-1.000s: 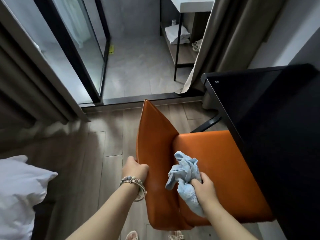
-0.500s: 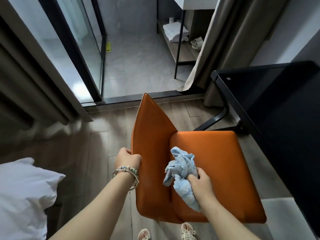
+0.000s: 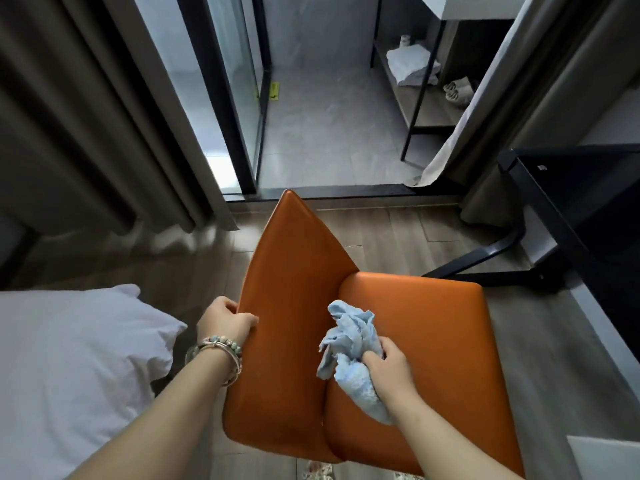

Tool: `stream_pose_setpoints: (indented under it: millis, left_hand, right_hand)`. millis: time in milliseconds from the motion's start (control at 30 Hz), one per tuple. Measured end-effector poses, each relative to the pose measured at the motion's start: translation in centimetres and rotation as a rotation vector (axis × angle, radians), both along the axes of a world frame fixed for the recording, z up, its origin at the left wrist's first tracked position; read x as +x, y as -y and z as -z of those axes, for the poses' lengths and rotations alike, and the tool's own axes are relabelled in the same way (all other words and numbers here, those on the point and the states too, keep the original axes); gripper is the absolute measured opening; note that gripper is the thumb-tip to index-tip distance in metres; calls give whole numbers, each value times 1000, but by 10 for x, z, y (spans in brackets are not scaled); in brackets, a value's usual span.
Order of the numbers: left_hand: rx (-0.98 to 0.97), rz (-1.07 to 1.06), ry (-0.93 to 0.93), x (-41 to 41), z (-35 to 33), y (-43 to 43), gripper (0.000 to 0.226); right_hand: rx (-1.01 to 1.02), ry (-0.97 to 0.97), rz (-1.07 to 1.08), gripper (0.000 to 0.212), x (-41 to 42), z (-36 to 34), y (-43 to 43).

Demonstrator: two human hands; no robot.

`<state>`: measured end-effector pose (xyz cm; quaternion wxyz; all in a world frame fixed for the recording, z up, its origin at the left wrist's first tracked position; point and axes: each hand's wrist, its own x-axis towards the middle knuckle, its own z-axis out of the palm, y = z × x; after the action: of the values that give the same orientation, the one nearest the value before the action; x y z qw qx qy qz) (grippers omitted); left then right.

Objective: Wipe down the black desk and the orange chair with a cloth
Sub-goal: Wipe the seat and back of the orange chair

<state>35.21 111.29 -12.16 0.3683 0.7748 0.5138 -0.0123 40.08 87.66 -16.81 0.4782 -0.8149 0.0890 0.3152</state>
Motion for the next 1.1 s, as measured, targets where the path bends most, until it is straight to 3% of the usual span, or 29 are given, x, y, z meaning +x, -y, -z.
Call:
stream_pose_setpoints:
  millis: [233, 433, 533, 667, 800, 933, 1100]
  left_hand:
    - [26, -25, -41, -26, 0, -30, 25]
    - [53, 33, -67, -31, 3, -25, 29]
    - [255, 122, -31, -27, 1, -19, 38]
    - [680, 473, -90, -3, 3, -10, 63]
    - [767, 672, -288, 35, 18, 0, 69]
    - [805, 552, -255, 71, 27, 0, 77]
    - [838, 371, -256, 117, 35, -4, 82]
  right_hand:
    - [-49, -13, -60, 32, -10, 1, -20]
    - [-30, -7, -70, 25, -10, 1, -29]
    - [-15, -7, -61, 33, -6, 3, -22]
    - [-15, 25, -5, 48, 5, 5, -3]
    - [-49, 104, 18, 60, 30, 12, 19]
    - [-146, 226, 10, 66, 68, 32, 37]
    - [-467, 293, -87, 63, 128, 68, 55]
